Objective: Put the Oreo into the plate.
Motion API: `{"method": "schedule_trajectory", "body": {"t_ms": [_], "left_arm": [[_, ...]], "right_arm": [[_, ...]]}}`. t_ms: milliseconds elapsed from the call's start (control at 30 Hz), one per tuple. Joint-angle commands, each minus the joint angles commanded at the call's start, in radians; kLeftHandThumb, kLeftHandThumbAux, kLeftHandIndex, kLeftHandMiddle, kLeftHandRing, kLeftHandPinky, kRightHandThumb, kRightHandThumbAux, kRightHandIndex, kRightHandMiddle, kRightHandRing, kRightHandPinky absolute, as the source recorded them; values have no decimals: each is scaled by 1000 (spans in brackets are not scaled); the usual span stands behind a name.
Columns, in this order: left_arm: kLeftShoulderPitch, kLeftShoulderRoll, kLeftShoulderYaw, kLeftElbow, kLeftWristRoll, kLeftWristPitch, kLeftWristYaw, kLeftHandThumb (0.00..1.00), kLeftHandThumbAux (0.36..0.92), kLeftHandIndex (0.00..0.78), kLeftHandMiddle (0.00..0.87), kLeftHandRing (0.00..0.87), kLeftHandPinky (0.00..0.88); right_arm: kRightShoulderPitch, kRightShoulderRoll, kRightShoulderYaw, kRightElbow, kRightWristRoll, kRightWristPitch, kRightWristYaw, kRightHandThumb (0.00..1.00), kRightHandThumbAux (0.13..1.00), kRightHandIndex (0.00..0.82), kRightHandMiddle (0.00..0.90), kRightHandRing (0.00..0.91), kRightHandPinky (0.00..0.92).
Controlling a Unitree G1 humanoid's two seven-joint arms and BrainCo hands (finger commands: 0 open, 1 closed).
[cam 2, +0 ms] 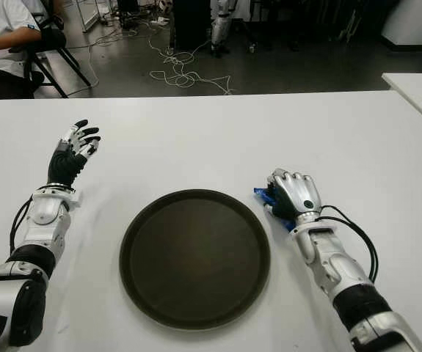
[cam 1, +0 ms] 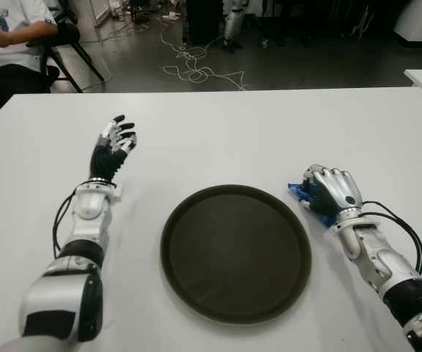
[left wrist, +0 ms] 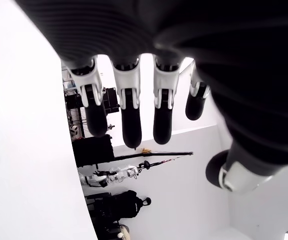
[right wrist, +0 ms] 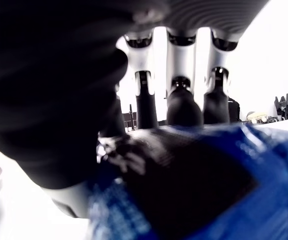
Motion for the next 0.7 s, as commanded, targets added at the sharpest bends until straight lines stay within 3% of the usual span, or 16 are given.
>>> {"method": "schedule_trajectory", "body": {"t_ms": [700], "left_arm": [[-6,-1,0,10,-1,14,-2,329,581,113,210,196,192]], "right_arm": [[0,-5,-15,-25,11,-19,-1,216,861,570,724,735,736]]}}
